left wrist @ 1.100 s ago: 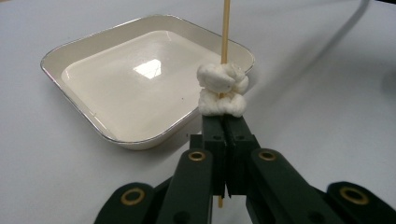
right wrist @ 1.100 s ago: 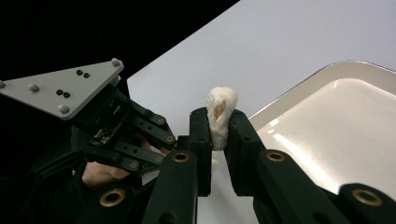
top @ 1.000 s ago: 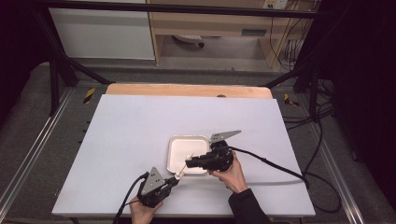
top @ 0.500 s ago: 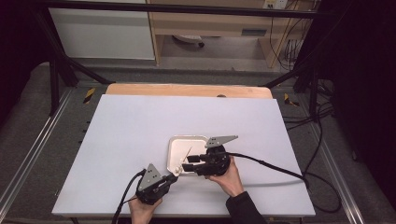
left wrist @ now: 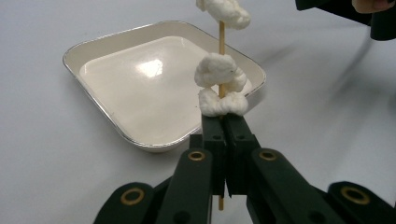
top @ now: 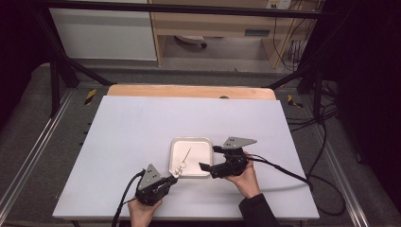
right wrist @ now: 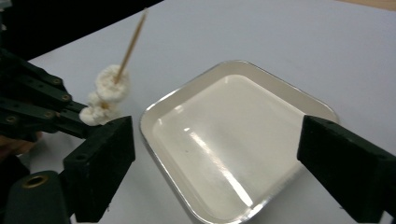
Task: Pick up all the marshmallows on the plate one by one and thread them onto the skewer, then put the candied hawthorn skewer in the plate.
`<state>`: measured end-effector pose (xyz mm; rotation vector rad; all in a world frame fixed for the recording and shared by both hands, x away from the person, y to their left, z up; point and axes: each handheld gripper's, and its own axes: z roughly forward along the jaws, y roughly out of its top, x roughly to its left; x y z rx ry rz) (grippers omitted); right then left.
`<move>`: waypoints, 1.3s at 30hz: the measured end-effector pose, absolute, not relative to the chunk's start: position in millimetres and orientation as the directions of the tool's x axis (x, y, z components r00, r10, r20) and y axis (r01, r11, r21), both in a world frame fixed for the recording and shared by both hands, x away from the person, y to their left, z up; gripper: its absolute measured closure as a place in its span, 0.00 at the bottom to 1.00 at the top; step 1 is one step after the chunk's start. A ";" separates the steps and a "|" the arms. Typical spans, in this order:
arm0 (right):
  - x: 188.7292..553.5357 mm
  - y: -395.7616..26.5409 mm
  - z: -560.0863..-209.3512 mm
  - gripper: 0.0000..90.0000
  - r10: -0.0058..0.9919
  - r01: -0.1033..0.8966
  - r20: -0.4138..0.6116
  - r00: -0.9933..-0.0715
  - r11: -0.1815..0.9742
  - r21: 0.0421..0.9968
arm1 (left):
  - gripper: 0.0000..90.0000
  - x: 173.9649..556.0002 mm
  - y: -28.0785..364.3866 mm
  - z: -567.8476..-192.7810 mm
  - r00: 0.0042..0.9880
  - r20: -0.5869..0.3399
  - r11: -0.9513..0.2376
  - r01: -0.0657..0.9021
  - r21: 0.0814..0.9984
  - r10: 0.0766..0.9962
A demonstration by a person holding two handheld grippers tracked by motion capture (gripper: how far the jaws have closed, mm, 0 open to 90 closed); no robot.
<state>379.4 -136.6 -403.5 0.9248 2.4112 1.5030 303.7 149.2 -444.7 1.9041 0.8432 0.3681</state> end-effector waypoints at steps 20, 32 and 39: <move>376.1 -204.4 -431.5 0.01 0.710 0.498 0.124 -0.693 0.347 0.795 | 0.98 311.8 154.0 -426.5 0.713 -0.075 -0.325 0.408 0.853 0.697; 367.4 -229.0 -444.7 0.01 0.727 0.493 0.080 -0.682 0.377 0.784 | 0.98 322.0 150.4 -416.5 0.715 -0.078 -0.345 0.427 0.836 0.695; 364.1 -234.9 -449.6 0.01 0.729 0.498 0.072 -0.681 0.390 0.775 | 0.98 327.9 150.5 -408.3 0.715 -0.084 -0.347 0.434 0.831 0.694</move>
